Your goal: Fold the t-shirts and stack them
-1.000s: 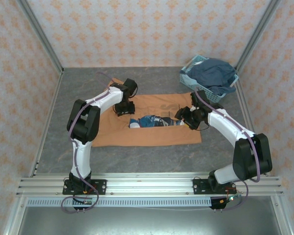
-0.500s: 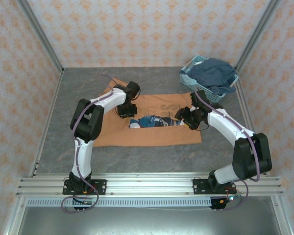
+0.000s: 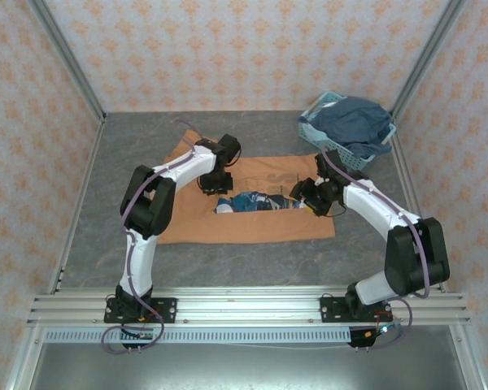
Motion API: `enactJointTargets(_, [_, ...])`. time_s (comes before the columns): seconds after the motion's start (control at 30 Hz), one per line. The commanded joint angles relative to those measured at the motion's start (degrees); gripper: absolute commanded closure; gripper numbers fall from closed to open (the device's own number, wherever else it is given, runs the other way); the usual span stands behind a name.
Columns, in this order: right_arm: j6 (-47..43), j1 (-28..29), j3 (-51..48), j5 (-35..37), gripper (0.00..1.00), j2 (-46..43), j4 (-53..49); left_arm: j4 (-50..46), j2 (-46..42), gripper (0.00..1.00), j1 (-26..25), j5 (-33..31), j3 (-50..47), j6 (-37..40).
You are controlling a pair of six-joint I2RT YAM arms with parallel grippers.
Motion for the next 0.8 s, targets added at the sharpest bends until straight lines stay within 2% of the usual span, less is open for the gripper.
enactJointTargets(0.0, [0.13,0.24,0.53,-0.19,0.42,0.41,0.03,-1.99,0.38,0.82,-0.32,-1.51,0.21,1.02])
enactJointTargets(0.23, [0.13,0.25,0.17,0.0,0.42,0.42,0.12,-0.85,0.97,0.83,-1.15,-0.06,0.84,1.0])
enactJointTargets(0.33, [0.34,0.24,0.09,1.02,0.42,0.34,-0.13,-0.76,2.17,0.79,-1.55,0.51,1.31,1.17])
enactJointTargets(0.4, [0.48,0.24,0.09,2.21,0.42,0.08,-0.4,-0.29,2.08,0.71,-1.56,0.48,1.09,1.28])
enactJointTargets(0.5, [0.59,0.14,-0.47,4.64,0.43,-0.54,-0.82,0.38,-0.96,0.51,-1.6,-1.9,0.39,0.85])
enactJointTargets(0.57, [0.86,-0.17,-1.56,6.28,0.44,-0.81,-0.89,0.57,-4.72,0.46,-1.47,-4.53,-0.45,-0.11])
enactJointTargets(0.67, [1.77,-1.51,-3.69,6.72,0.54,-0.44,-0.15,1.24,-11.55,0.44,-0.26,-6.07,-3.72,-3.6])
enactJointTargets(0.77, [1.86,-2.84,-4.57,8.12,0.69,1.06,-0.35,2.45,-18.33,0.45,2.75,-3.8,-9.79,-7.28])
